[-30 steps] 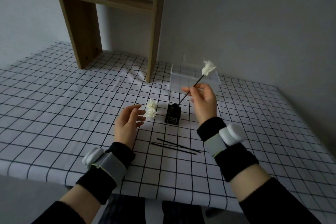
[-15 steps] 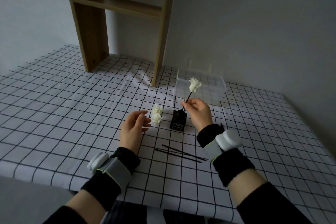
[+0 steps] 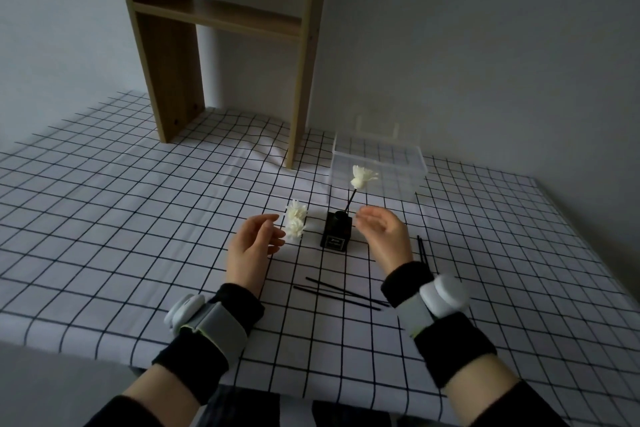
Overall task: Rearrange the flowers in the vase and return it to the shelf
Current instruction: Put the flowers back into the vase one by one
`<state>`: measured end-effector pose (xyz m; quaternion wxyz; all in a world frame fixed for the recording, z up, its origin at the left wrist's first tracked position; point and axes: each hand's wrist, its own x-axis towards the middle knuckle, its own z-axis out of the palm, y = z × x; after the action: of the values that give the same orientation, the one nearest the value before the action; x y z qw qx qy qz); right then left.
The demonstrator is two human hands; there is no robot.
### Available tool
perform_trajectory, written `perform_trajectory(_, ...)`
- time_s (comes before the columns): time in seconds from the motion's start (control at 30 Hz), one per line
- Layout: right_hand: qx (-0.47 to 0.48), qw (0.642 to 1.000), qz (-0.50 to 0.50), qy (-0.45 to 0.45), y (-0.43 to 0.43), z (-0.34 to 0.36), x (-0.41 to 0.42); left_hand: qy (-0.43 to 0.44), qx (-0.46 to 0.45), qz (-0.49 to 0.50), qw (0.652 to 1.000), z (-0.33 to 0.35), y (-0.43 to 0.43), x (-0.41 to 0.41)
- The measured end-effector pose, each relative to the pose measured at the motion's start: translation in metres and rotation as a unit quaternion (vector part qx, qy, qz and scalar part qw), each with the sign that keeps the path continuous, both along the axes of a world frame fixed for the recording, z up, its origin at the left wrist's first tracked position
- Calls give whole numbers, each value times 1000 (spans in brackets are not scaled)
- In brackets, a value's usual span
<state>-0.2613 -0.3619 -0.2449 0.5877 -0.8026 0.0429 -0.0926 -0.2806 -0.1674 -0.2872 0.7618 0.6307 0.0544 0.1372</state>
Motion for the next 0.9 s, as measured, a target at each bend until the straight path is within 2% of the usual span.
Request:
perform_trajectory(0.13,-87,995,44,24,-8,-15,-29,0,7,-4,1000,0,0,0)
perform_trajectory(0.27,-199,974,104,36,-9,-32,-47,3,23,-13,1000,1,-2,-2)
perform_trajectory(0.53,-308,944,119,-14,-9,-42,-54,52,143,-9,988,5,-5,7)
perform_trajectory(0.73,-335,936,85,-62,-7,-49,-58,57,357,-31,932,10,-11,26)
perform_trajectory(0.9,-306,945,59,-96,-4,-51,-59,93,459,-25,883,5,-18,32)
